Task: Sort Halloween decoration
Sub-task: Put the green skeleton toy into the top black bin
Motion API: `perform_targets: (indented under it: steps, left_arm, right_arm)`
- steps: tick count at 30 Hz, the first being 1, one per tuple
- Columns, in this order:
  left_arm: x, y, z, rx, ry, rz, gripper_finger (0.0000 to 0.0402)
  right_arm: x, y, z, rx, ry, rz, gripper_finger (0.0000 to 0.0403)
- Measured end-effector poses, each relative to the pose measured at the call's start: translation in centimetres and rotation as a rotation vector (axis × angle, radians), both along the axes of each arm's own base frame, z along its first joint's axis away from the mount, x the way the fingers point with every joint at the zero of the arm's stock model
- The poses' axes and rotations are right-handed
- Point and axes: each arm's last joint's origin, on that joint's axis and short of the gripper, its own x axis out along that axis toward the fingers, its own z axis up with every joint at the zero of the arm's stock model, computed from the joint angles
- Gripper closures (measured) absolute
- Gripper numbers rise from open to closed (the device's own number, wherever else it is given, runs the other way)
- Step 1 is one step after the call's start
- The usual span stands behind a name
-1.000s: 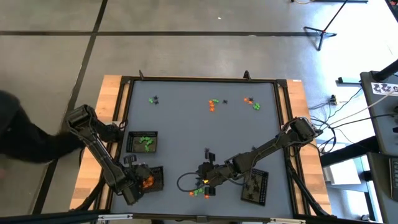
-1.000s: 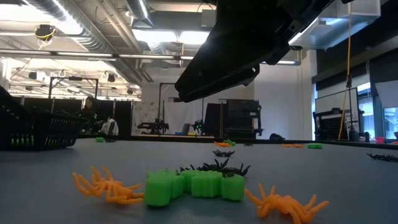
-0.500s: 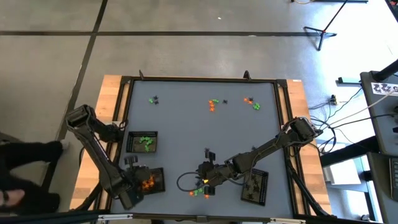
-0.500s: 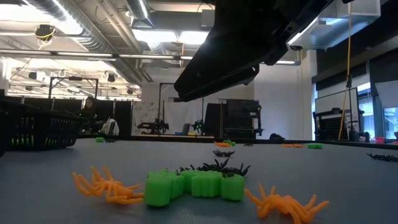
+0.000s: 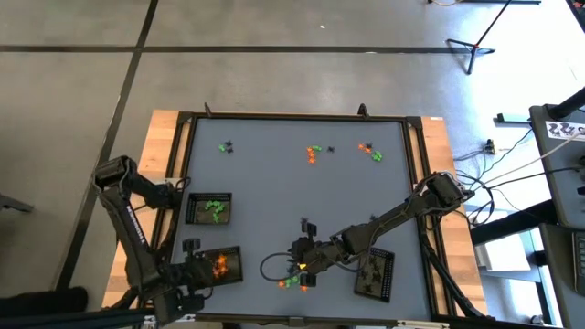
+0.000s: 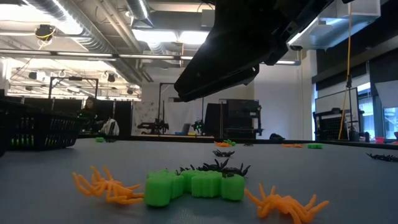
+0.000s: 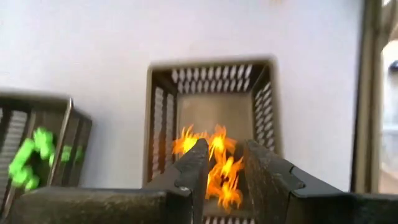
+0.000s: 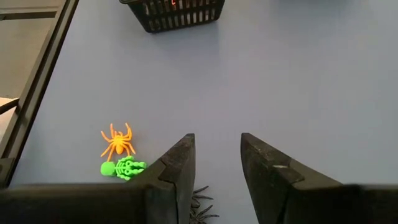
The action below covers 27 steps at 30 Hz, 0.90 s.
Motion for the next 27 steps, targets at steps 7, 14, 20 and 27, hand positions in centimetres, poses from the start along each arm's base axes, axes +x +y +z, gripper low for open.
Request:
perform_targets:
  steps: [7, 14, 20, 27]
  left_arm:
    - [-0.6, -1.0, 0.6, 0.068, -0.268, -0.036, 0.0308]
    - [0.1, -1.5, -0.7, 0.083, -0.390, -0.087, 0.0308]
    - [1.1, -1.4, -2.1, 0.055, -0.434, -0.119, 0.0308]
    - [2.4, -0.7, -2.7, 0.001, -0.563, -0.222, 0.0308]
  right_arm:
    - [0.0, 0.0, 0.0, 0.000, 0.000, 0.000, 0.0276]
    - [-0.3, 0.2, 0.4, 0.061, 0.031, 0.075, 0.0276]
    - [-1.2, 1.1, 2.1, 0.088, 0.008, 0.139, 0.0276]
    - [-2.4, 3.0, 2.2, 0.091, 0.024, 0.221, 0.0276]
